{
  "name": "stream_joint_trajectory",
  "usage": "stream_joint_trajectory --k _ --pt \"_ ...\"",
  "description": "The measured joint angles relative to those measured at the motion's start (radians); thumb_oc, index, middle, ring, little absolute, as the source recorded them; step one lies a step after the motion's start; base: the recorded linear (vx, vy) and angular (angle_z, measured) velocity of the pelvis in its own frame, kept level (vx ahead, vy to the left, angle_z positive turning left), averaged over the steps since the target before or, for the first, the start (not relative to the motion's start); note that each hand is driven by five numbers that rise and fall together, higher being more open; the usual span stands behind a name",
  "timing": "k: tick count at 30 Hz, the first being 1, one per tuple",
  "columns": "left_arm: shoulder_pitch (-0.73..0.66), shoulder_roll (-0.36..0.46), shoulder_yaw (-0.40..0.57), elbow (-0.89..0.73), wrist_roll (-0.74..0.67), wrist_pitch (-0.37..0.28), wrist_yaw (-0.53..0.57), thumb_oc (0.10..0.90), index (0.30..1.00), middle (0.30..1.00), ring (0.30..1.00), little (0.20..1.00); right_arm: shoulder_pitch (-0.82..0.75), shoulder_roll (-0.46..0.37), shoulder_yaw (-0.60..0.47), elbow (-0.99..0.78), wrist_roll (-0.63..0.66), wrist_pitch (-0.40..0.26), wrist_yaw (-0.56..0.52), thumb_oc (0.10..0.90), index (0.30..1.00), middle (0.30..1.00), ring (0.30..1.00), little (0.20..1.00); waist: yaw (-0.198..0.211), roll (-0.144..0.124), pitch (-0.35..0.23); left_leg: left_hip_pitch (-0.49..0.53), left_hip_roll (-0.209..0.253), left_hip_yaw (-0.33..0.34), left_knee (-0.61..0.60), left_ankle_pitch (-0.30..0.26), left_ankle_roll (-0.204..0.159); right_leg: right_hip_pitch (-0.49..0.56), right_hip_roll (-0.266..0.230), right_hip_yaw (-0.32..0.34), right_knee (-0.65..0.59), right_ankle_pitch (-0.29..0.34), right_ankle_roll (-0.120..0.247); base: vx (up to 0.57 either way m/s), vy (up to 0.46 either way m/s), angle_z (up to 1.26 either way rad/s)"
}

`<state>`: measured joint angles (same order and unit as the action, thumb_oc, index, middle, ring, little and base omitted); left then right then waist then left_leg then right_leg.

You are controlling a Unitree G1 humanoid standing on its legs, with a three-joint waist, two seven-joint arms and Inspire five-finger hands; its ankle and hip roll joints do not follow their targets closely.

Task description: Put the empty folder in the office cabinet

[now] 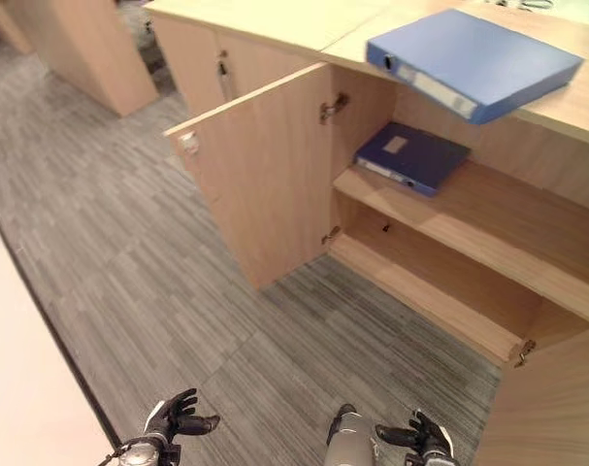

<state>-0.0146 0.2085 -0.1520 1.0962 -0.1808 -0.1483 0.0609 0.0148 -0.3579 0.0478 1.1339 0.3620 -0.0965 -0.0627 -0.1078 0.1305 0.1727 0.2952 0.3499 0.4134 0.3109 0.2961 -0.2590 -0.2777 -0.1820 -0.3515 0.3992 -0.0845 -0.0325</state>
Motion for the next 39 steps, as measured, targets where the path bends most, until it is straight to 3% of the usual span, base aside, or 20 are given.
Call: stream_joint_trajectory --k 2,3,4,5,6,7,8,10,12,15,17,19,20,21,23,26,29,33,36,39 --pt "-0.002 -0.003 -0.003 -0.008 0.000 0.000 -0.003 0.800 0.900 0.900 0.900 0.900 0.021 -0.007 0.016 0.001 -0.001 0.002 -0.002 0.800 0.900 0.900 0.900 0.900 -0.020 0.000 0.000 -0.025 0.011 -0.013 0.026 -0.036 0.019 0.065 0.024 -0.006 -0.054 -0.003 -0.006 0.30 -0.387 -0.37" --pt "-0.001 -0.007 0.008 -0.028 -0.002 -0.003 0.000 0.800 0.900 0.900 0.900 0.900 0.025 -0.017 0.022 0.000 -0.006 0.009 0.008 0.800 0.900 0.900 0.900 0.900 -0.019 0.004 0.000 -0.030 -0.004 -0.052 0.003 0.149 0.160 0.046 0.045 -0.026 -0.013 -0.021 -0.017 0.40 -0.467 -1.12" --pt "0.036 0.021 0.023 -0.035 -0.002 0.002 0.004 0.800 0.900 0.900 0.900 0.900 0.012 -0.005 0.051 -0.019 -0.008 0.010 0.010 0.800 0.900 0.900 0.900 0.900 -0.018 -0.022 -0.019 -0.040 -0.002 -0.071 0.072 0.229 0.253 0.076 0.096 -0.026 -0.103 -0.040 -0.086 0.27 -0.325 -1.36" --pt "0.032 0.014 0.018 -0.023 -0.002 0.022 0.009 0.800 0.900 0.900 0.900 0.900 0.005 -0.009 0.058 -0.035 -0.009 0.010 0.010 0.800 0.900 0.900 0.900 0.900 -0.025 -0.008 -0.013 -0.070 0.025 -0.110 0.148 0.216 0.240 0.107 0.128 -0.022 -0.128 -0.034 -0.109 0.30 -0.310 -1.13" --pt "0.026 0.016 0.018 -0.024 -0.002 0.023 0.011 0.800 0.900 0.900 0.900 0.900 0.004 -0.003 0.057 -0.038 -0.010 0.011 0.009 0.800 0.900 0.900 0.900 0.900 -0.025 -0.028 -0.007 -0.089 0.024 -0.121 0.195 0.174 0.191 0.124 0.136 -0.003 -0.146 -0.036 -0.113 0.22 -0.147 -0.59" --pt "0.011 0.019 0.014 -0.028 -0.002 0.022 0.010 0.800 0.900 0.900 0.900 0.900 0.003 0.008 0.060 -0.036 -0.010 0.013 0.007 0.800 0.900 0.900 0.900 0.900 -0.020 -0.059 -0.006 -0.118 0.013 -0.119 0.240 0.081 0.090 0.154 0.130 0.022 -0.163 -0.017 -0.096 0.46 -0.210 -0.82" --pt "-0.006 0.023 -0.017 -0.048 -0.003 0.015 0.012 0.800 0.900 0.900 0.900 0.900 -0.008 0.021 0.070 -0.036 -0.012 0.026 0.009 0.800 0.900 0.900 0.900 0.900 0.011 -0.127 -0.008 -0.196 -0.074 -0.168 0.238 -0.100 0.099 0.234 0.124 0.103 -0.262 -0.004 -0.094 0.34 -0.120 -1.12" --pt "-0.010 0.021 -0.047 -0.058 -0.002 0.011 0.009 0.800 0.900 0.900 0.900 0.900 -0.019 0.031 0.069 -0.035 -0.027 0.027 0.009 0.800 0.900 0.900 0.900 0.900 0.054 -0.163 -0.006 -0.272 -0.146 -0.215 0.203 -0.210 0.118 0.315 0.125 0.180 -0.373 0.037 -0.092 0.33 -0.015 -1.20" --pt "-0.009 0.012 -0.059 -0.060 0.000 0.017 -0.006 0.800 0.900 0.900 0.900 0.900 -0.033 0.030 0.084 -0.048 -0.028 0.015 0.009 0.800 0.900 0.900 0.900 0.900 0.050 -0.155 -0.011 -0.409 -0.162 -0.247 0.165 -0.228 0.110 0.375 0.138 0.206 -0.446 0.055 -0.063 0.36 0.056 -0.99" --pt "0.001 0.001 -0.081 -0.040 0.001 0.017 -0.010 0.800 0.900 0.900 0.900 0.900 -0.043 0.012 0.123 -0.068 -0.047 0.014 0.006 0.800 0.900 0.900 0.900 0.900 0.091 -0.129 -0.007 -0.479 -0.237 -0.322 -0.225 -0.192 0.103 0.434 0.120 0.318 -0.490 0.057 -0.030 0.38 0.046 -1.17" --pt "0.017 -0.011 -0.081 -0.022 0.004 0.018 -0.009 0.800 0.900 0.900 0.900 0.900 -0.025 -0.018 0.158 -0.069 -0.049 0.014 0.009 0.800 0.900 0.900 0.900 0.900 0.113 -0.066 -0.003 -0.520 -0.269 -0.403 -0.363 -0.158 0.087 0.464 0.117 0.390 -0.486 0.026 0.024 0.27 -0.001 -1.20" --pt "0.036 -0.024 -0.075 -0.030 0.000 0.015 -0.006 0.800 0.900 0.900 0.900 0.900 0.002 -0.036 0.168 -0.068 -0.066 0.015 0.009 0.800 0.900 0.900 0.900 0.900 0.125 -0.008 -0.009 -0.517 -0.278 -0.392 -0.334 -0.192 0.128 0.502 0.125 0.444 -0.486 -0.017 0.078 0.26 0.002 -0.86" --pt "0.040 -0.028 -0.070 -0.028 0.001 0.016 -0.005 0.800 0.900 0.900 0.900 0.900 0.012 -0.037 0.183 -0.066 -0.071 0.020 0.009 0.800 0.900 0.900 0.900 0.900 0.128 0.001 -0.012 -0.496 -0.289 -0.407 -0.343 -0.104 0.185 0.525 0.109 0.461 -0.490 -0.045 0.101 0.36 0.024 -0.59" --pt "0.035 -0.024 -0.064 -0.021 0.001 0.017 -0.003 0.800 0.900 0.900 0.900 0.900 0.013 -0.025 0.193 -0.064 -0.075 0.024 0.008 0.800 0.900 0.900 0.900 0.900 0.136 -0.012 -0.010 -0.477 -0.310 -0.387 -0.343 -0.106 0.189 0.530 0.082 0.477 -0.481 -0.065 0.117 0.40 0.053 -0.99" --pt "0.010 0.018 -0.019 0.004 0.009 0.012 0.001 0.800 0.900 0.900 0.900 0.900 -0.004 0.045 0.215 -0.066 -0.090 0.025 0.025 0.800 0.900 0.900 0.900 0.900 0.167 -0.097 0.011 -0.401 -0.372 -0.337 -0.373 -0.139 0.242 0.511 0.042 0.482 -0.430 -0.090 0.127 0.36 0.058 -0.95" --pt "-0.012 0.052 0.000 0.009 0.032 0.016 0.002 0.800 0.900 0.900 0.900 0.900 -0.010 0.111 0.215 -0.066 -0.120 0.024 0.031 0.800 0.900 0.900 0.900 0.900 0.189 -0.165 0.009 -0.359 -0.419 -0.308 -0.376 -0.179 0.290 0.530 -0.008 0.490 -0.418 -0.089 0.139 0.35 0.061 -0.25" --pt "-0.024 0.055 -0.001 0.015 0.038 0.018 0.007 0.800 0.900 0.900 0.900 0.900 -0.039 0.132 0.215 -0.062 -0.126 0.019 0.036 0.800 0.900 0.900 0.900 0.900 0.220 -0.184 0.011 -0.343 -0.419 -0.272 -0.371 -0.188 0.321 0.500 -0.013 0.516 -0.363 -0.087 0.158 0.18 0.028 -0.28" --pt "-0.025 0.063 -0.013 -0.001 0.038 0.023 0.012 0.800 0.900 0.900 0.900 0.900 -0.119 0.131 0.212 -0.069 -0.126 0.005 0.036 0.800 0.900 0.900 0.900 0.900 0.232 -0.164 0.024 -0.312 -0.352 -0.234 -0.377 -0.208 0.335 0.334 0.050 0.447 -0.064 -0.095 0.282 0.05 0.052 -0.48" --pt "-0.029 0.065 -0.013 -0.001 0.037 0.033 0.013 0.800 0.900 0.900 0.900 0.900 -0.146 0.126 0.210 -0.085 -0.126 -0.004 0.033 0.800 0.900 0.900 0.900 0.900 0.215 -0.140 0.040 -0.267 -0.317 -0.204 -0.391 -0.227 0.359 0.158 0.033 0.322 0.192 -0.113 0.302 0.12 0.026 -0.26" --pt "-0.035 0.055 -0.004 0.016 0.037 0.028 0.016 0.800 0.900 0.900 0.900 0.900 -0.123 0.119 0.215 -0.106 -0.132 0.001 0.033 0.800 0.900 0.900 0.900 0.900 0.222 -0.097 0.038 -0.245 -0.280 -0.174 -0.395 -0.260 0.271 0.123 -0.155 0.176 -0.169 -0.032 0.232 0.19 -0.210 -0.35"
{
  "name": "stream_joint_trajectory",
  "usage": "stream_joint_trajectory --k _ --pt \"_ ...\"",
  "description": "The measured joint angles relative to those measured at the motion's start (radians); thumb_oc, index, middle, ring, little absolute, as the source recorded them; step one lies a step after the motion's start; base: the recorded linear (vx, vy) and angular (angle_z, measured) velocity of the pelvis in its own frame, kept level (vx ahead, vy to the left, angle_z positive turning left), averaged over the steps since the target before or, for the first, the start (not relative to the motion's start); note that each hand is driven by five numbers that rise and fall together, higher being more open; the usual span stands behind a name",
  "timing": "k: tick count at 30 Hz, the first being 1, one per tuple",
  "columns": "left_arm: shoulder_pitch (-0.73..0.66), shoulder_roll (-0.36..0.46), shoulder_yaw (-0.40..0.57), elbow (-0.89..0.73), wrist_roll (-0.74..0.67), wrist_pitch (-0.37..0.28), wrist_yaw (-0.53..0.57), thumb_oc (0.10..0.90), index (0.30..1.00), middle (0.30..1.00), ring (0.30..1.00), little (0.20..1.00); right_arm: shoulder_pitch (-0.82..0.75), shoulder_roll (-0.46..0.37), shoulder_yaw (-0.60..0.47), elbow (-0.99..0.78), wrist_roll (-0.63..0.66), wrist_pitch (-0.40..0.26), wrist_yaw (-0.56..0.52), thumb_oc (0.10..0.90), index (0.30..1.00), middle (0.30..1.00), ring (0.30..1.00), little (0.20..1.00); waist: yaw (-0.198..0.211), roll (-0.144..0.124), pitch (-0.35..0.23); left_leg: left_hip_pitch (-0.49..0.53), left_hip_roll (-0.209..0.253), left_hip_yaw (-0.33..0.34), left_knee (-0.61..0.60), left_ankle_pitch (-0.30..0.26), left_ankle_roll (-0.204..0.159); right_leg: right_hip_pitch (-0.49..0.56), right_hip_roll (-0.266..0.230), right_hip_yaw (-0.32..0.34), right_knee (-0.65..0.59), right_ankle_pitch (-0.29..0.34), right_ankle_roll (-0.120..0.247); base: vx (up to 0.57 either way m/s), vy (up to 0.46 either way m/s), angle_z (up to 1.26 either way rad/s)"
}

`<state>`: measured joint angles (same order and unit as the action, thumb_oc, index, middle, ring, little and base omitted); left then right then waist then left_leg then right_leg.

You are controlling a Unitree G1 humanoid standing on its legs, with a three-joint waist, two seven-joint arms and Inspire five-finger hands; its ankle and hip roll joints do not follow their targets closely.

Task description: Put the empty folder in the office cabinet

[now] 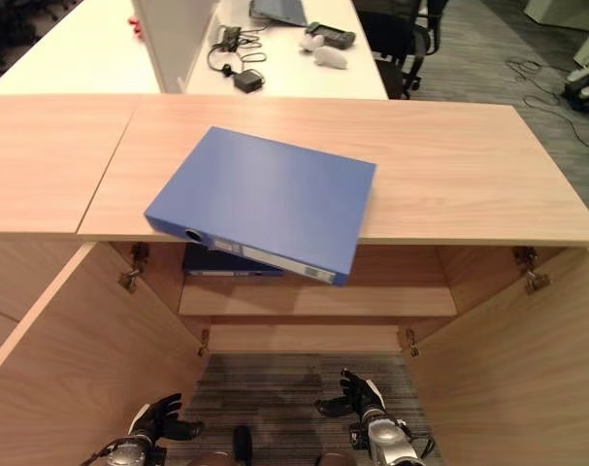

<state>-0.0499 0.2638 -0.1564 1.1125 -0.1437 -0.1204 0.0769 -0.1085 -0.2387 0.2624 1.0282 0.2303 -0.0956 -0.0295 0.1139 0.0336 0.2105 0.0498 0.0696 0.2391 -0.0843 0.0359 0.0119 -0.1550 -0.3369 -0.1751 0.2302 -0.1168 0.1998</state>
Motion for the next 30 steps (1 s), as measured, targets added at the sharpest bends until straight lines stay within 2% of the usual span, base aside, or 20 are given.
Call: stream_joint_trajectory --k 1,2,3,4,5,6,7,9,11,12,15,20,22,24,25,26,27,28,29,30 --pt "0.006 0.006 0.003 0.011 0.000 0.009 0.001 0.800 0.900 0.900 0.900 0.900 0.011 0.002 0.002 -0.003 -0.005 0.001 0.000 0.800 0.900 0.900 0.900 0.900 -0.008 0.005 0.000 -0.001 0.006 -0.005 0.000 0.002 -0.026 0.008 -0.074 0.001 -0.147 0.072 0.015 0.22 -0.319 -0.22" --pt "0.006 0.011 0.002 0.018 0.000 0.010 0.004 0.800 0.900 0.900 0.900 0.900 0.028 0.002 0.003 -0.003 -0.005 0.004 0.001 0.800 0.900 0.900 0.900 0.900 -0.021 0.004 0.000 0.002 0.016 -0.023 0.002 0.010 -0.040 0.026 -0.111 0.010 -0.229 0.127 0.022 0.16 -0.257 0.28" --pt "0.009 0.021 0.002 0.019 -0.001 0.010 0.007 0.800 0.900 0.900 0.900 0.900 0.047 0.003 0.001 -0.004 -0.005 0.011 0.003 0.800 0.900 0.900 0.900 0.900 -0.048 -0.004 -0.001 0.003 0.027 -0.051 0.004 0.013 -0.074 0.059 -0.117 0.106 -0.329 0.188 0.050 0.13 -0.306 0.89" --pt "0.013 0.055 -0.004 0.011 0.000 0.008 0.010 0.800 0.900 0.900 0.900 0.900 0.085 0.018 -0.001 -0.004 -0.004 0.015 0.000 0.800 0.900 0.900 0.900 0.900 -0.072 -0.048 -0.008 0.001 0.038 -0.089 0.004 0.020 -0.142 0.085 -0.090 0.201 -0.315 0.208 0.005 0.13 -0.380 0.96" --pt "0.008 0.034 -0.001 0.014 -0.001 0.004 0.027 0.800 0.900 0.900 0.900 0.900 0.093 0.013 -0.003 0.013 -0.004 0.023 0.001 0.800 0.900 0.900 0.900 0.900 -0.077 -0.027 -0.013 0.006 0.098 -0.117 0.004 0.029 -0.199 0.088 -0.033 0.214 -0.286 0.226 0.051 0.20 -0.508 0.68" --pt "0.031 -0.056 -0.003 0.008 0.001 0.003 0.020 0.800 0.900 0.900 0.900 0.900 0.097 -0.058 -0.048 0.037 -0.003 0.026 -0.003 0.800 0.900 0.900 0.900 0.900 -0.087 0.054 -0.029 0.009 0.190 -0.089 0.027 0.056 -0.185 0.093 0.070 0.207 -0.259 0.207 0.038 0.16 -0.428 0.05" --pt "0.045 -0.089 -0.008 0.009 0.001 0.003 0.015 0.800 0.900 0.900 0.900 0.900 0.101 -0.081 -0.051 0.037 -0.003 0.031 -0.007 0.800 0.900 0.900 0.900 0.900 -0.083 0.064 -0.040 0.012 0.206 -0.079 0.047 0.066 -0.173 0.101 0.090 0.209 -0.259 0.202 0.023 0.09 -0.219 -0.28" --pt "0.061 -0.125 -0.006 0.002 0.001 -0.006 -0.004 0.800 0.900 0.900 0.900 0.900 0.108 -0.162 -0.044 0.026 -0.004 0.031 -0.016 0.800 0.900 0.900 0.900 0.900 -0.083 0.055 -0.059 0.024 0.195 -0.086 0.056 0.145 -0.182 0.151 0.096 0.188 -0.309 0.208 -0.003 0.05 -0.362 -0.10" --pt "0.059 -0.123 -0.004 -0.005 0.000 -0.018 0.001 0.800 0.900 0.900 0.900 0.900 0.112 -0.188 -0.041 0.016 -0.004 0.030 -0.020 0.800 0.900 0.900 0.900 0.900 -0.086 0.057 -0.066 0.002 0.211 -0.096 0.078 0.158 -0.202 0.166 0.109 0.175 -0.318 0.206 0.005 0.02 -0.373 0.26" --pt "0.062 -0.117 -0.002 -0.005 0.000 -0.022 0.002 0.800 0.900 0.900 0.900 0.900 0.110 -0.179 -0.031 0.013 -0.004 0.030 -0.016 0.800 0.900 0.900 0.900 0.900 -0.081 0.057 -0.070 0.001 0.224 -0.105 0.081 0.174 -0.224 0.168 0.122 0.173 -0.319 0.205 -0.005 0.01 -0.363 0.24" --pt "0.075 -0.114 0.004 0.008 -0.010 -0.009 0.003 0.800 0.900 0.900 0.900 0.900 0.108 -0.149 -0.021 -0.010 -0.004 0.022 -0.001 0.800 0.900 0.900 0.900 0.900 -0.081 0.059 -0.073 -0.016 0.264 -0.126 0.099 0.187 -0.215 0.176 0.162 0.153 -0.325 0.200 -0.028 0.00 -0.225 0.11" --pt "0.074 -0.114 -0.003 0.008 -0.010 -0.009 0.003 0.800 0.900 0.900 0.900 0.900 0.117 -0.131 -0.027 0.012 -0.003 0.022 0.008 0.800 0.900 0.900 0.900 0.900 -0.086 0.072 -0.074 -0.079 0.283 -0.147 0.146 0.242 -0.221 0.200 0.185 0.106 -0.316 0.202 -0.042 -0.02 -0.205 0.34" --pt "0.058 -0.108 -0.007 0.000 -0.011 -0.009 -0.001 0.800 0.900 0.900 0.900 0.900 0.144 -0.129 -0.035 0.023 -0.001 0.025 0.005 0.800 0.900 0.900 0.900 0.900 -0.087 0.048 -0.063 -0.097 0.277 -0.088 0.144 0.298 -0.197 0.208 0.174 0.079 -0.325 0.204 -0.060 -0.03 -0.183 0.58" --pt "0.062 -0.108 -0.020 -0.014 -0.010 -0.008 -0.002 0.800 0.900 0.900 0.900 0.900 0.145 -0.139 -0.043 0.049 0.002 0.022 0.002 0.800 0.900 0.900 0.900 0.900 -0.100 0.046 -0.062 -0.123 0.275 0.072 0.182 0.308 -0.184 0.210 0.162 0.066 -0.327 0.203 -0.059 0.00 -0.145 0.30" --pt "0.064 -0.109 -0.015 -0.015 -0.011 -0.009 -0.004 0.800 0.900 0.900 0.900 0.900 0.148 -0.148 -0.036 0.049 0.006 0.024 -0.002 0.800 0.900 0.900 0.900 0.900 -0.109 0.042 -0.062 -0.135 0.248 0.079 0.226 0.228 -0.193 0.199 0.139 0.074 -0.327 0.201 -0.055 0.00 -0.085 -0.10" --pt "0.065 -0.114 -0.013 -0.013 -0.010 -0.009 -0.003 0.800 0.900 0.900 0.900 0.900 0.149 -0.166 -0.021 0.049 0.006 0.023 -0.002 0.800 0.900 0.900 0.900 0.900 -0.109 0.052 -0.063 -0.133 0.205 0.048 0.273 0.092 -0.163 0.197 0.135 0.089 -0.327 0.184 -0.033 0.01 -0.061 -0.30" --pt "0.059 -0.115 -0.016 -0.004 -0.009 -0.010 -0.003 0.800 0.900 0.900 0.900 0.900 0.148 -0.171 -0.028 0.065 0.007 0.023 -0.003 0.800 0.900 0.900 0.900 0.900 -0.104 0.100 -0.061 -0.121 0.205 0.024 0.240 -0.016 -0.151 0.141 0.168 0.102 -0.180 0.140 -0.033 0.02 -0.055 0.33" --pt "0.067 -0.045 -0.036 -0.028 -0.009 -0.021 0.000 0.800 0.900 0.900 0.900 0.900 0.191 -0.105 -0.036 0.086 0.009 0.038 0.003 0.800 0.900 0.900 0.900 0.900 -0.088 0.002 -0.064 -0.110 0.139 -0.030 0.143 -0.036 -0.166 0.014 0.185 0.062 0.242 -0.076 -0.092 0.12 0.028 0.86" --pt "0.070 -0.032 -0.044 -0.009 -0.009 -0.006 0.002 0.800 0.900 0.900 0.900 0.900 0.175 -0.093 -0.053 0.121 0.007 0.042 0.001 0.800 0.900 0.900 0.900 0.900 -0.079 -0.042 -0.058 -0.118 0.120 -0.046 0.135 -0.011 -0.160 0.047 0.172 0.026 0.158 -0.112 -0.148 0.14 0.108 0.95" --pt "0.076 -0.037 -0.038 0.006 -0.035 0.008 -0.008 0.800 0.900 0.900 0.900 0.900 0.160 -0.090 -0.083 0.122 0.008 0.038 -0.006 0.800 0.900 0.900 0.900 0.900 -0.072 -0.042 -0.058 -0.097 0.115 -0.023 0.174 -0.011 -0.155 0.089 0.174 0.022 0.057 -0.077 -0.147 0.16 0.180 0.28"
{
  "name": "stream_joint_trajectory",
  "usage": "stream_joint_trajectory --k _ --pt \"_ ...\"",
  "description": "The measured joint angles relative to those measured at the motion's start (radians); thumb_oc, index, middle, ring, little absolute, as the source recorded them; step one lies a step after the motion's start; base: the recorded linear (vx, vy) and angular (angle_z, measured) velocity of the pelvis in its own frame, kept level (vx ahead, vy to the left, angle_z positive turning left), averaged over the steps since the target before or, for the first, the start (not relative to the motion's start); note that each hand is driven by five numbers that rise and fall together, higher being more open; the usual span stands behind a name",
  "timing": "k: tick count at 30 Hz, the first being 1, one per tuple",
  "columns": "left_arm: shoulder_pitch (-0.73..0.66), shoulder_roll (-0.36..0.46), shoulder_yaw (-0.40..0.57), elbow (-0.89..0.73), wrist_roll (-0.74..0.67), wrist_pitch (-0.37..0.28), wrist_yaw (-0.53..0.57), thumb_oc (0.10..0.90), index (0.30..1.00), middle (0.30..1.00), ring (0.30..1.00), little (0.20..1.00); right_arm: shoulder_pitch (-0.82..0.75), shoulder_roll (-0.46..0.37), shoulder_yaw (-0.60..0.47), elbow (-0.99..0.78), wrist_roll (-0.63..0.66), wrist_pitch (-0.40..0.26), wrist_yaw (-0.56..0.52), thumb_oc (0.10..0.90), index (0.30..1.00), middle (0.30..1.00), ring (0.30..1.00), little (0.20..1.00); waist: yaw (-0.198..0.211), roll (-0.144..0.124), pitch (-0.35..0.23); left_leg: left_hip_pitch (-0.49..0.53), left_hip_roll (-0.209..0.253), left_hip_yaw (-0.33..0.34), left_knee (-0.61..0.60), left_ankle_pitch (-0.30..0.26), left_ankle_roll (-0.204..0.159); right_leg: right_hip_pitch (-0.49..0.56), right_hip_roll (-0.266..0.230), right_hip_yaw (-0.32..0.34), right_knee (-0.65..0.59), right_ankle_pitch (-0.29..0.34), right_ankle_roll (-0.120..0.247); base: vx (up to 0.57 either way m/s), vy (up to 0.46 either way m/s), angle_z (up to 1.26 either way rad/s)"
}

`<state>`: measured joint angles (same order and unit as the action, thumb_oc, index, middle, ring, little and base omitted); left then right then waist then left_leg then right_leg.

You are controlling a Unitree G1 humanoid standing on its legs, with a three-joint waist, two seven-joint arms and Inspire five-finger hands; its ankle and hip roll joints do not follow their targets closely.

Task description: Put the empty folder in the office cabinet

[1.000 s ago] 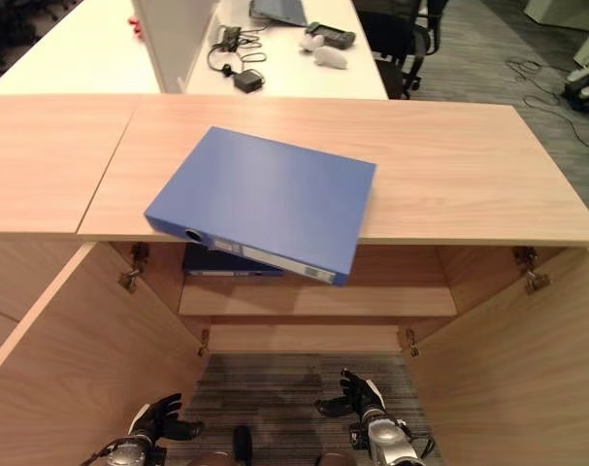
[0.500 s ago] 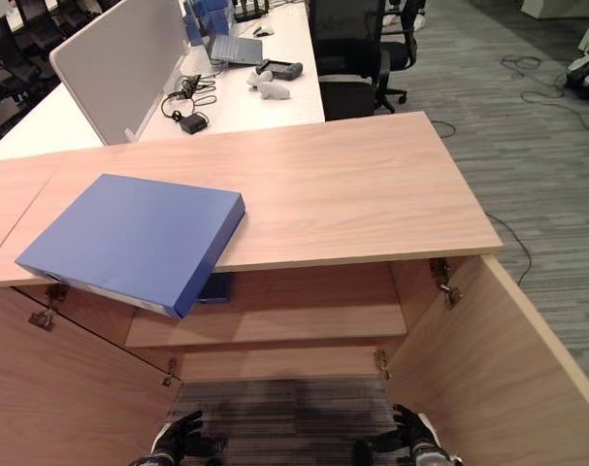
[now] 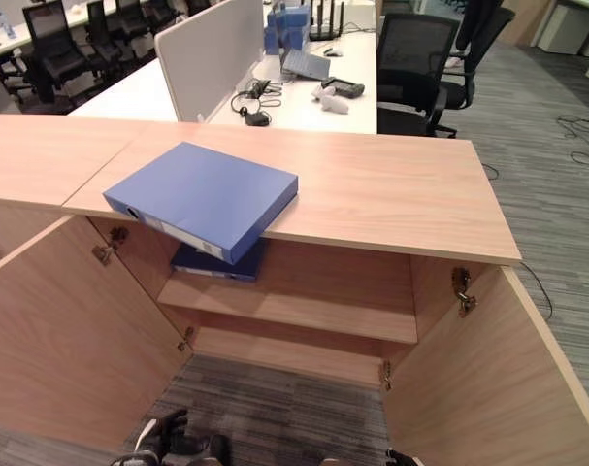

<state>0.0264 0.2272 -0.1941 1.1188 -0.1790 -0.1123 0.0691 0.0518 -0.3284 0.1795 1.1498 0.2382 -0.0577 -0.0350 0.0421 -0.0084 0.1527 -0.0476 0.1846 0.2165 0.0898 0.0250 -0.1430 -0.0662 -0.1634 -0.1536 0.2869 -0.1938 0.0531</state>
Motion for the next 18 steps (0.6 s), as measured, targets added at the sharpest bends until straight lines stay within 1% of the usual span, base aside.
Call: stream_joint_trajectory --k 1,2,3,4,5,6,7,8,9,10,11,13,14,15,16,17,18 --pt "-0.007 0.007 -0.001 -0.010 0.001 0.000 0.004 0.800 0.900 0.900 0.900 0.900 -0.005 0.006 -0.004 -0.004 0.002 -0.002 0.001 0.800 0.900 0.900 0.900 0.900 0.009 0.000 -0.003 0.077 -0.001 0.001 -0.030 -0.002 0.005 0.052 0.000 0.001 -0.086 0.056 0.016 0.07 0.221 0.02" --pt "-0.011 0.001 -0.003 -0.032 0.001 0.001 0.004 0.800 0.900 0.900 0.900 0.900 -0.004 0.006 -0.008 -0.006 0.004 -0.003 0.000 0.800 0.900 0.900 0.900 0.900 0.009 0.015 -0.013 0.122 0.000 0.003 -0.069 0.003 0.016 0.053 0.001 0.001 -0.103 0.083 0.035 0.05 0.221 0.08" --pt "-0.019 0.004 -0.002 -0.046 0.001 0.002 0.005 0.800 0.900 0.900 0.900 0.900 -0.009 0.020 -0.011 -0.005 0.009 -0.001 -0.001 0.800 0.900 0.900 0.900 0.900 0.012 0.008 -0.017 0.140 -0.027 0.006 -0.106 0.001 0.034 0.047 -0.015 0.012 -0.107 0.100 0.047 0.04 0.297 0.06" --pt "-0.008 0.028 0.000 -0.109 -0.001 0.002 0.006 0.800 0.900 0.900 0.900 0.900 -0.011 0.054 -0.011 -0.008 0.014 -0.003 0.001 0.800 0.900 0.900 0.900 0.900 0.020 -0.031 -0.024 0.132 -0.070 0.023 -0.126 0.005 0.062 0.043 -0.044 0.026 -0.153 0.139 0.055 0.03 0.217 -0.05" --pt "-0.001 0.044 0.001 -0.140 -0.002 0.004 0.007 0.800 0.900 0.900 0.900 0.900 -0.012 0.074 -0.019 -0.008 0.017 -0.003 0.001 0.800 0.900 0.900 0.900 0.900 0.022 -0.048 -0.029 0.129 -0.089 0.025 -0.132 0.006 0.073 0.050 -0.059 0.024 -0.178 0.159 0.064 0.03 0.205 -0.06" --pt "0.006 0.060 0.000 -0.174 -0.002 0.002 0.007 0.800 0.900 0.900 0.900 0.900 -0.011 0.091 -0.031 -0.009 0.020 -0.003 0.001 0.800 0.900 0.900 0.900 0.900 0.018 -0.053 -0.032 0.121 -0.103 0.025 -0.133 0.009 0.086 0.057 -0.074 0.023 -0.208 0.182 0.073 0.00 0.095 0.06" --pt "-0.007 0.076 0.002 -0.189 -0.002 -0.005 0.009 0.800 0.900 0.900 0.900 0.900 -0.011 0.105 -0.030 -0.012 0.020 -0.003 0.005 0.800 0.900 0.900 0.900 0.900 0.020 -0.059 -0.034 0.121 -0.125 0.026 -0.130 0.000 0.101 0.086 -0.088 0.023 -0.267 0.221 0.075 -0.01 0.244 0.07" --pt "-0.012 0.083 0.004 -0.189 -0.002 -0.005 0.011 0.800 0.900 0.900 0.900 0.900 -0.011 0.110 -0.030 -0.012 0.020 -0.003 0.005 0.800 0.900 0.900 0.900 0.900 0.020 -0.059 -0.034 0.121 -0.135 0.027 -0.129 -0.004 0.106 0.096 -0.096 0.022 -0.287 0.231 0.080 -0.01 0.196 0.02" --pt "-0.015 0.096 0.005 -0.202 -0.002 -0.001 0.012 0.800 0.900 0.900 0.900 0.900 -0.016 0.116 -0.038 -0.009 0.020 -0.003 0.005 0.800 0.900 0.900 0.900 0.900 0.016 -0.069 -0.038 0.119 -0.153 0.027 -0.131 -0.009 0.109 0.100 -0.107 0.020 -0.302 0.244 0.094 -0.01 0.192 -0.06" --pt "-0.012 0.105 0.005 -0.221 -0.002 0.001 0.011 0.800 0.900 0.900 0.900 0.900 -0.022 0.122 -0.055 -0.007 0.020 -0.006 0.005 0.800 0.900 0.900 0.900 0.900 0.017 -0.068 -0.036 0.115 -0.160 0.029 -0.132 -0.011 0.109 0.093 -0.112 0.017 -0.301 0.247 0.100 -0.01 0.122 0.04" --pt "-0.017 0.110 0.008 -0.240 -0.002 -0.005 0.012 0.800 0.900 0.900 0.900 0.900 -0.029 0.122 -0.069 -0.009 0.021 -0.007 0.002 0.800 0.900 0.900 0.900 0.900 0.017 -0.055 -0.032 0.114 -0.159 0.027 -0.145 -0.003 0.113 0.092 -0.117 0.007 -0.303 0.251 0.102 -0.02 0.121 0.00" --pt "-0.018 0.113 0.012 -0.246 -0.002 -0.005 0.013 0.800 0.900 0.900 0.900 0.900 -0.030 0.123 -0.070 -0.003 0.021 -0.006 0.002 0.800 0.900 0.900 0.900 0.900 0.018 -0.053 -0.031 0.116 -0.161 0.026 -0.149 -0.003 0.113 0.090 -0.118 0.010 -0.302 0.251 0.104 -0.02 0.125 -0.02" --pt "-0.018 0.114 0.013 -0.246 -0.002 -0.005 0.012 0.800 0.900 0.900 0.900 0.900 -0.029 0.122 -0.071 -0.002 0.023 -0.006 0.002 0.800 0.900 0.900 0.900 0.900 0.017 -0.057 -0.029 0.114 -0.164 0.028 -0.149 -0.007 0.112 0.084 -0.116 0.011 -0.294 0.251 0.105 -0.03 0.123 -0.07" --pt "-0.017 0.113 0.011 -0.244 -0.002 -0.004 0.012 0.800 0.900 0.900 0.900 0.900 -0.038 0.121 -0.075 0.005 0.041 -0.007 0.000 0.800 0.900 0.900 0.900 0.900 0.012 -0.056 -0.025 0.101 -0.160 0.032 -0.150 -0.017 0.117 0.052 -0.114 0.016 -0.252 0.250 0.108 -0.03 0.078 -0.10" --pt "-0.018 0.113 0.005 -0.245 -0.002 -0.005 0.008 0.800 0.900 0.900 0.900 0.900 -0.053 0.116 -0.075 0.004 0.043 -0.007 -0.002 0.800 0.900 0.900 0.900 0.900 0.012 -0.051 -0.018 0.097 -0.146 0.035 -0.152 -0.014 0.117 0.022 -0.109 0.026 -0.212 0.250 0.108 -0.03 0.078 -0.15" --pt "-0.018 0.113 0.003 -0.245 -0.002 -0.004 0.007 0.800 0.900 0.900 0.900 0.900 -0.052 0.115 -0.075 0.004 0.043 -0.007 -0.002 0.800 0.900 0.900 0.900 0.900 0.012 -0.057 -0.013 0.104 -0.146 0.043 -0.157 -0.004 0.122 0.013 -0.109 0.028 -0.199 0.250 0.108 -0.02 0.119 -0.16" --pt "-0.018 0.113 0.004 -0.244 -0.001 -0.004 0.007 0.800 0.900 0.900 0.900 0.900 -0.040 0.116 -0.076 0.007 0.044 -0.007 -0.003 0.800 0.900 0.900 0.900 0.900 0.009 -0.070 -0.006 0.102 -0.158 0.054 -0.152 -0.009 0.117 0.006 -0.109 0.027 -0.191 0.256 0.111 0.00 0.164 -0.17"
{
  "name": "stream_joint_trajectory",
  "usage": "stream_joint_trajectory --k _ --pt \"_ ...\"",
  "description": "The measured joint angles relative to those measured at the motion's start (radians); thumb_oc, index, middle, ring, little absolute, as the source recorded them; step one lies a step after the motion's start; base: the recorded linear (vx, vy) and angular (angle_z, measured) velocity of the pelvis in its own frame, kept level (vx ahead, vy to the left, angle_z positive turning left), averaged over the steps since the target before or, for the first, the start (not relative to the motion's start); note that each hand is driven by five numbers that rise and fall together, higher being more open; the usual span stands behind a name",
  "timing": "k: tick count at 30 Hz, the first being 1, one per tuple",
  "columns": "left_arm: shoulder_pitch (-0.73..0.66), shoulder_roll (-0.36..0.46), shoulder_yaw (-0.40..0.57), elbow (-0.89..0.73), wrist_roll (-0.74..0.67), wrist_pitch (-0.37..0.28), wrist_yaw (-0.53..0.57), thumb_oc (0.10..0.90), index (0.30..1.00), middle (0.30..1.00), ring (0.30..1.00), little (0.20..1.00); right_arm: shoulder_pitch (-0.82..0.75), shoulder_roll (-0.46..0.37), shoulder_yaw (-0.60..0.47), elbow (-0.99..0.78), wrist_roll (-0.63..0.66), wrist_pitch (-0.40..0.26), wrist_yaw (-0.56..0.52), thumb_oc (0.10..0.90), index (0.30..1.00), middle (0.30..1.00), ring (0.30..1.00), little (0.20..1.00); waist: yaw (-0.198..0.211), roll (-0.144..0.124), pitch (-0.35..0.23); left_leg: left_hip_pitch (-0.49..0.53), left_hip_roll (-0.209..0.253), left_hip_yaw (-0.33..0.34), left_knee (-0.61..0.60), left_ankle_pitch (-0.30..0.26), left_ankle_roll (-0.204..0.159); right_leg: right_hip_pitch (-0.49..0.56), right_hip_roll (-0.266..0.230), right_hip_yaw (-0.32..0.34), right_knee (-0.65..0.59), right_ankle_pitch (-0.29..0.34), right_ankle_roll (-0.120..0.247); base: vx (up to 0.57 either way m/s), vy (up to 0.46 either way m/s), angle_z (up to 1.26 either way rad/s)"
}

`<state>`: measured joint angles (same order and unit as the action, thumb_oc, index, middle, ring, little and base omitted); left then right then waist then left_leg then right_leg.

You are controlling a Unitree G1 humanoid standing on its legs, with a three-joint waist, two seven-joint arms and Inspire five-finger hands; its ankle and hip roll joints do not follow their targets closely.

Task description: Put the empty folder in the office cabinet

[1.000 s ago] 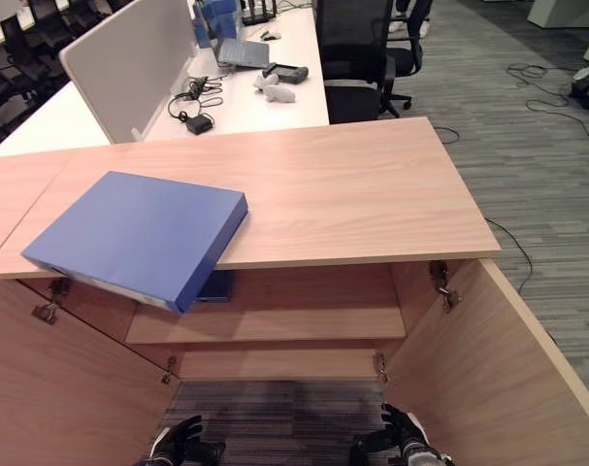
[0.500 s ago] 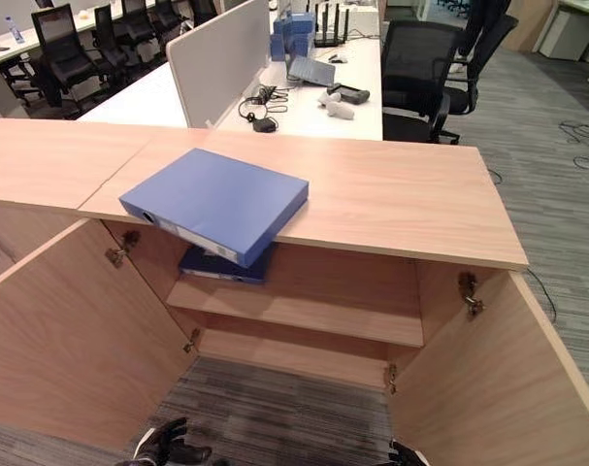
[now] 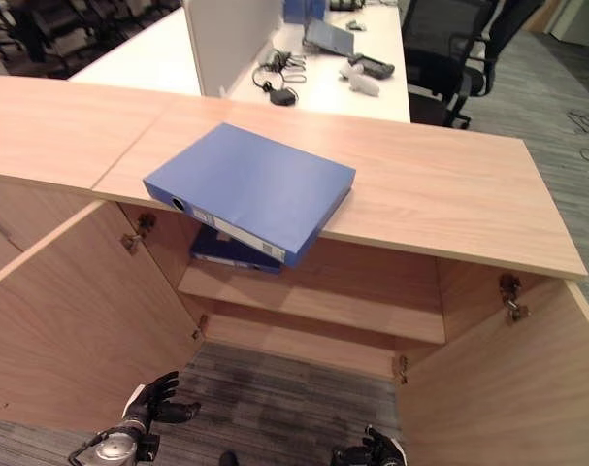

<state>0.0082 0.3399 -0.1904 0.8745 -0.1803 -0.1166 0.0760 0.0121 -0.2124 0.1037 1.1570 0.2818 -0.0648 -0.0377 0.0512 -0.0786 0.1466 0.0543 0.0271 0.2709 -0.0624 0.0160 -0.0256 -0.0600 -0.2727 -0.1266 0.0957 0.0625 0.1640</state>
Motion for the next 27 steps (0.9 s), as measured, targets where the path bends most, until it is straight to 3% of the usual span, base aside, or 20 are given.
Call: stream_joint_trajectory --k 1,2,3,4,6,8,9,11,12,17,18,23,25,27 --pt "0.000 0.000 0.001 0.001 0.000 0.000 0.001 0.800 0.900 0.900 0.900 0.900 -0.001 0.000 0.000 0.000 0.000 -0.001 0.000 0.800 0.900 0.900 0.900 0.900 0.002 -0.001 0.004 -0.001 0.001 0.002 0.005 -0.005 0.003 -0.006 0.000 0.000 0.010 0.000 0.000 0.10 0.172 -0.43" --pt "-0.006 -0.008 0.000 0.005 0.000 0.001 -0.003 0.800 0.900 0.900 0.900 0.900 -0.036 -0.012 -0.002 -0.002 0.007 -0.001 -0.011 0.800 0.900 0.900 0.900 0.900 -0.001 0.023 0.064 0.016 0.032 0.024 0.010 -0.021 0.009 -0.079 0.005 -0.022 0.153 0.035 0.030 0.09 0.128 -0.42" --pt "-0.003 -0.016 0.000 0.013 0.000 0.001 -0.003 0.800 0.900 0.900 0.900 0.900 -0.037 -0.018 -0.002 -0.003 0.016 -0.002 -0.014 0.800 0.900 0.900 0.900 0.900 -0.008 0.038 0.073 0.031 0.035 0.026 -0.011 -0.014 0.019 -0.104 0.006 -0.034 0.199 0.057 0.042 0.12 0.099 -0.37" --pt "0.001 -0.023 0.000 0.023 0.001 0.001 -0.002 0.800 0.900 0.900 0.900 0.900 -0.039 -0.022 -0.011 -0.003 0.021 -0.003 -0.017 0.800 0.900 0.900 0.900 0.900 -0.022 0.058 0.084 0.052 0.042 0.021 -0.024 -0.007 0.028 -0.131 0.010 -0.037 0.250 0.046 0.062 0.10 0.021 -0.08" --pt "0.015 -0.020 0.001 0.027 0.001 0.002 -0.002 0.800 0.900 0.900 0.900 0.900 -0.027 -0.018 -0.019 -0.008 0.043 -0.003 -0.015 0.800 0.900 0.900 0.900 0.900 -0.026 0.057 0.082 0.059 0.042 0.027 -0.024 -0.004 0.029 -0.143 0.029 -0.020 0.271 -0.001 0.070 0.12 0.017 -0.03" --pt "0.005 -0.018 0.001 0.051 0.001 0.000 -0.001 0.800 0.900 0.900 0.900 0.900 -0.023 -0.018 -0.019 -0.015 0.047 -0.007 -0.015 0.800 0.900 0.900 0.900 0.900 -0.027 0.057 0.082 0.051 0.043 0.017 -0.024 0.000 0.032 -0.139 0.094 0.047 0.190 -0.067 0.040 0.16 -0.057 0.08" --pt "-0.003 -0.022 -0.004 0.090 0.009 -0.001 -0.001 0.800 0.900 0.900 0.900 0.900 -0.026 -0.024 -0.019 -0.008 0.056 -0.008 -0.016 0.800 0.900 0.900 0.900 0.900 -0.038 0.061 0.085 0.039 0.040 0.013 -0.024 0.005 0.036 -0.136 0.117 0.040 0.071 -0.053 0.016 0.17 -0.074 0.26" --pt "-0.009 -0.034 -0.007 0.150 0.037 0.002 -0.002 0.800 0.900 0.900 0.900 0.900 -0.020 -0.026 -0.022 -0.001 0.061 -0.013 -0.018 0.800 0.900 0.900 0.900 0.900 -0.087 0.063 0.079 0.031 0.036 -0.028 -0.025 0.005 0.023 -0.107 0.122 0.059 -0.039 -0.015 0.002 0.14 -0.055 0.64" --pt "0.001 -0.043 -0.018 0.164 0.044 0.003 -0.003 0.800 0.900 0.900 0.900 0.900 0.003 -0.030 -0.025 0.000 0.076 -0.015 -0.019 0.800 0.900 0.900 0.900 0.900 -0.106 0.076 0.078 0.045 0.040 -0.054 -0.024 0.004 -0.005 -0.075 0.134 0.057 -0.063 0.049 -0.055 0.16 -0.061 0.62" --pt "0.026 -0.112 -0.020 0.168 0.048 -0.001 -0.007 0.800 0.900 0.900 0.900 0.900 0.040 -0.104 -0.039 0.025 0.076 -0.016 -0.020 0.800 0.900 0.900 0.900 0.900 -0.104 0.171 0.025 0.089 0.110 -0.054 -0.019 -0.006 -0.040 0.036 0.212 0.036 -0.192 0.064 -0.103 0.13 -0.115 0.06" --pt "0.021 -0.115 -0.020 0.168 0.048 -0.001 -0.007 0.800 0.900 0.900 0.900 0.900 0.040 -0.114 -0.039 0.024 0.076 -0.016 -0.021 0.800 0.900 0.900 0.900 0.900 -0.103 0.176 0.022 0.089 0.113 -0.053 -0.019 -0.004 -0.044 0.036 0.218 0.035 -0.192 0.061 -0.108 0.11 -0.157 0.01" --pt "-0.024 -0.119 -0.020 0.181 0.048 -0.014 -0.007 0.800 0.900 0.900 0.900 0.900 0.035 -0.129 -0.040 0.022 0.075 -0.019 -0.027 0.800 0.900 0.900 0.900 0.900 -0.104 0.171 0.021 0.077 0.123 -0.058 0.040 0.030 -0.098 0.055 0.215 0.035 -0.192 0.047 -0.122 0.03 -0.101 0.00" --pt "-0.053 -0.119 -0.013 0.212 0.047 -0.023 -0.005 0.800 0.900 0.900 0.900 0.900 0.024 -0.127 -0.041 0.025 0.075 -0.018 -0.023 0.800 0.900 0.900 0.900 0.900 -0.105 0.150 0.027 -0.026 0.114 -0.081 0.217 0.051 -0.153 0.047 0.192 0.032 -0.177 0.028 -0.141 -0.03 -0.127 0.18" --pt "-0.066 -0.124 -0.020 0.229 0.046 -0.020 -0.004 0.800 0.900 0.900 0.900 0.900 0.022 -0.132 -0.043 0.027 0.076 -0.017 -0.025 0.800 0.900 0.900 0.900 0.900 -0.102 0.135 0.034 -0.106 0.108 -0.131 0.356 0.109 -0.244 0.055 0.171 0.033 -0.182 0.032 -0.154 0.06 -0.035 0.18"
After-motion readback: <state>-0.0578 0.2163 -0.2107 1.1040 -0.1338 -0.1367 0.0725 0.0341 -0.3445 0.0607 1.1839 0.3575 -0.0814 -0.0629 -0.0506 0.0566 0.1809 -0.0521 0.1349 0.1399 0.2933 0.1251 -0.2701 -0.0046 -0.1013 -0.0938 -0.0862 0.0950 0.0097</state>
